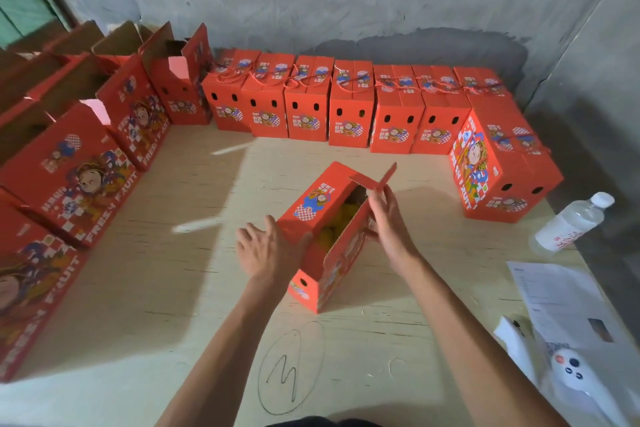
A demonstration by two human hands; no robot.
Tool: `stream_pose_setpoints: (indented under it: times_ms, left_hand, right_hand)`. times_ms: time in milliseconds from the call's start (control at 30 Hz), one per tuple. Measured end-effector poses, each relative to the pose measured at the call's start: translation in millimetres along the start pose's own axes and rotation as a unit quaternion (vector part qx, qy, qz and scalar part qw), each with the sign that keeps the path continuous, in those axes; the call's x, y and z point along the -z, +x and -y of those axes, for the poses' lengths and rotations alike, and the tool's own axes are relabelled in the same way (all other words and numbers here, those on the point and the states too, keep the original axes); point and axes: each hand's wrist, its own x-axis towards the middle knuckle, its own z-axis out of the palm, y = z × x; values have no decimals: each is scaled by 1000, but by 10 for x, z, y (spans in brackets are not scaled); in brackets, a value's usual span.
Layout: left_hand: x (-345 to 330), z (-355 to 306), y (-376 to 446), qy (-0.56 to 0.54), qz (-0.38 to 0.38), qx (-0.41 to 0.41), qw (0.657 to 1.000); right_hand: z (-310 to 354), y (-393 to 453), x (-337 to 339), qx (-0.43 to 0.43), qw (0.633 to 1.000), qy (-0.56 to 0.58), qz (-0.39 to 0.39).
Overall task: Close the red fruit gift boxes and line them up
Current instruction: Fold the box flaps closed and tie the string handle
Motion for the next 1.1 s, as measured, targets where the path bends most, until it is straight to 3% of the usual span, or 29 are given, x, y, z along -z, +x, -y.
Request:
stream_pose_setpoints:
  times_ms: [133,267,367,500,600,733,867,1100]
  left_hand:
    - [38,-112,-196,90,59,-16,994]
    - [-19,-163,-422,89,101,3,991]
    - [-70,-185,-521,41,73,-8,996]
    - [-124,-226,-390,-86,90,-104,987]
    - [-186,-317,-133,-52,104,-172,978]
    - [-110,-475,281,-116,85,-188,972]
    - [-172,-424,595,-88,91,-283,951]
    - [-318,-310,709,-224,65,-242,942]
  right_hand:
    - [42,79,-277,34,999,-30,15]
    - [117,135,-302,21,995,-89,36]
    - [102,155,-311,8,993,-110,41]
    - [73,122,-394,12,988,-152,15]
    - [57,105,-446,24,981,-193,7]
    - [54,143,-511,19,957,-290,12]
    - [35,149,-602,13,940,-340,4]
    - [-41,68,-719,53,923,-377,-49]
